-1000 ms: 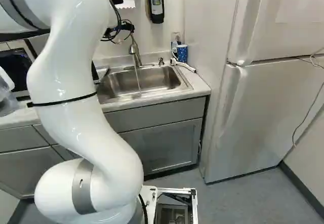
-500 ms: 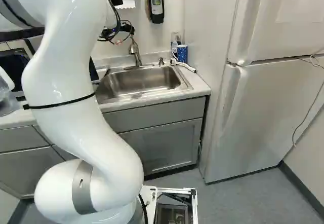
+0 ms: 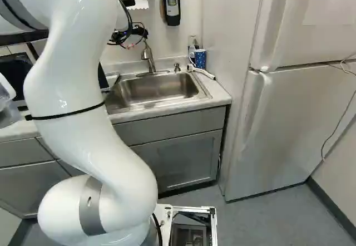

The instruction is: Rinse the cup and place it in the tray

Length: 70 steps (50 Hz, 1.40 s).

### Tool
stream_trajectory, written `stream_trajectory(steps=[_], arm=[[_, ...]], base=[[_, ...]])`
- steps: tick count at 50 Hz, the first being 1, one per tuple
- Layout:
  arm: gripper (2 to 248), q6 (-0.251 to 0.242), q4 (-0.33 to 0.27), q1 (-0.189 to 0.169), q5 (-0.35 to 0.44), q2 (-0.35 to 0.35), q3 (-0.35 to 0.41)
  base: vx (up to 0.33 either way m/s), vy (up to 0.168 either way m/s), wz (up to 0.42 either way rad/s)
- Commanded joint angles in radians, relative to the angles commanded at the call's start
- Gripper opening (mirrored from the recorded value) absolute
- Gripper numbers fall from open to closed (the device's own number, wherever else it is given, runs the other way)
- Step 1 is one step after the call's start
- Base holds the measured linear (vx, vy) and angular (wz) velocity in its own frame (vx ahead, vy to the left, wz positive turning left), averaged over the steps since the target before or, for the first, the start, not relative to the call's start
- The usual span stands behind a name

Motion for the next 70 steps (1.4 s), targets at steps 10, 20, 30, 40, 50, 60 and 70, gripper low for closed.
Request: stream_trajectory(steps=[10, 20, 30, 40, 50, 60, 70], arm=[[247, 0.000, 0.000, 0.000, 0.038, 0.000, 0.000], [247, 0.000, 0.000, 0.000, 0.132, 0.001, 0.001], [247, 0.000, 0.000, 0.004, 0.218, 0.014, 0.016], [247, 0.000, 0.000, 0.013, 0.220, 0.039, 0.044], [247, 0.000, 0.000, 0.024, 0.220, 0.065, 0.074], [247, 0.000, 0.000, 0.037, 0.215, 0.089, 0.100], [247, 0.000, 0.000, 0.052, 0.183, 0.105, 0.117]], base=[[0.000, 0.000, 0.000], [0.000, 0.000, 0.000], [0.000, 0.000, 0.000], [0.000, 0.000, 0.000], [0.000, 0.000, 0.000], [0.000, 0.000, 0.000], [0.000, 0.000, 0.000]])
